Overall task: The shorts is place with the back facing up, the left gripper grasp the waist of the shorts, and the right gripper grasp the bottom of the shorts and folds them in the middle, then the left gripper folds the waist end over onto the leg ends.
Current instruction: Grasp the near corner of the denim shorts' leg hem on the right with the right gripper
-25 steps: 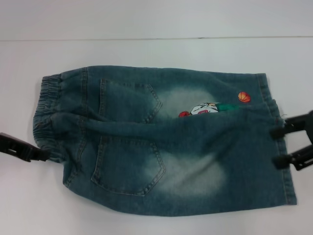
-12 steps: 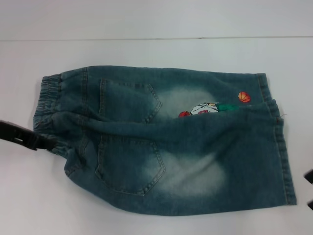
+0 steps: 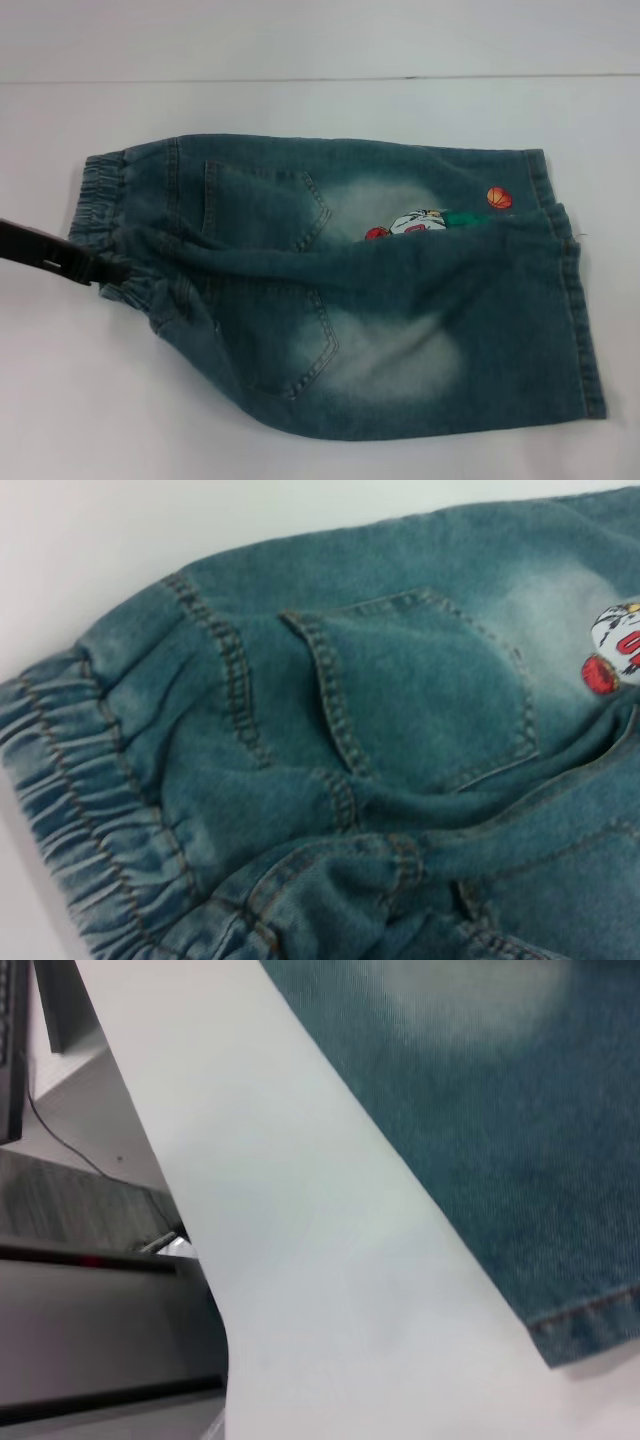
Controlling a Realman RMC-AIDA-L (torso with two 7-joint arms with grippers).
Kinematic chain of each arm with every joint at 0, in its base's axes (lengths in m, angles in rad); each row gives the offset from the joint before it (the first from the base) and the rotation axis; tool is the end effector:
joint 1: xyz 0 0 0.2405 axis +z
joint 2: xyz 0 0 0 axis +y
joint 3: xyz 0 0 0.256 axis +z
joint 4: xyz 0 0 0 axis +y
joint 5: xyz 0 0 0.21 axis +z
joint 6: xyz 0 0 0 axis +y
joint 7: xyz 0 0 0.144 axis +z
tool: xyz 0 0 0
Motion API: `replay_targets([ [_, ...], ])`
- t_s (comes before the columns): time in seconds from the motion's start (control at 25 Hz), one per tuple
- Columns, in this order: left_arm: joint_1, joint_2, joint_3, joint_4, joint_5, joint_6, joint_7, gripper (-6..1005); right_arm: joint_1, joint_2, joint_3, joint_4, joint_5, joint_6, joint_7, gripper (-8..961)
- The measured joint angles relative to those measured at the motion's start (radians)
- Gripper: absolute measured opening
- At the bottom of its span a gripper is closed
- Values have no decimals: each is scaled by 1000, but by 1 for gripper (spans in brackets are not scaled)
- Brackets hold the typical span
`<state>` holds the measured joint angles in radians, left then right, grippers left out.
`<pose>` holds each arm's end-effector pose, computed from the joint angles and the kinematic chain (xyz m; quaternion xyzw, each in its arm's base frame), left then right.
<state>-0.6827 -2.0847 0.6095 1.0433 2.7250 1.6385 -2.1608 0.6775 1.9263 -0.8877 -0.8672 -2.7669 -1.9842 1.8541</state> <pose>-0.2698 0.3597 0.0566 -0.8762 -0.4508 0.0520 0.1626 0.2865 0.3060 0.0711 0.9166 -0.3215 0.2219 0.0854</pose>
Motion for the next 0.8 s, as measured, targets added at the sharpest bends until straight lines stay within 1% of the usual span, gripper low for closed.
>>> replay_targets([
  [0.12,-1,0,2,-1,-10,-3,0,29,11,16,-1,1,-20,1,2,941],
  [0.2,-1,0,3,-2,-11,-6,1,29,17,23,-1,1,-27,1,2,941],
  [0.48,1,0,-1,-2,-12,-10,7,28,30,28,-2,0,-43,16,5,942],
  [0.8,-1,0,5,-5,-12,-9,9,34,46,48,-2,5,-84,44,10,941],
])
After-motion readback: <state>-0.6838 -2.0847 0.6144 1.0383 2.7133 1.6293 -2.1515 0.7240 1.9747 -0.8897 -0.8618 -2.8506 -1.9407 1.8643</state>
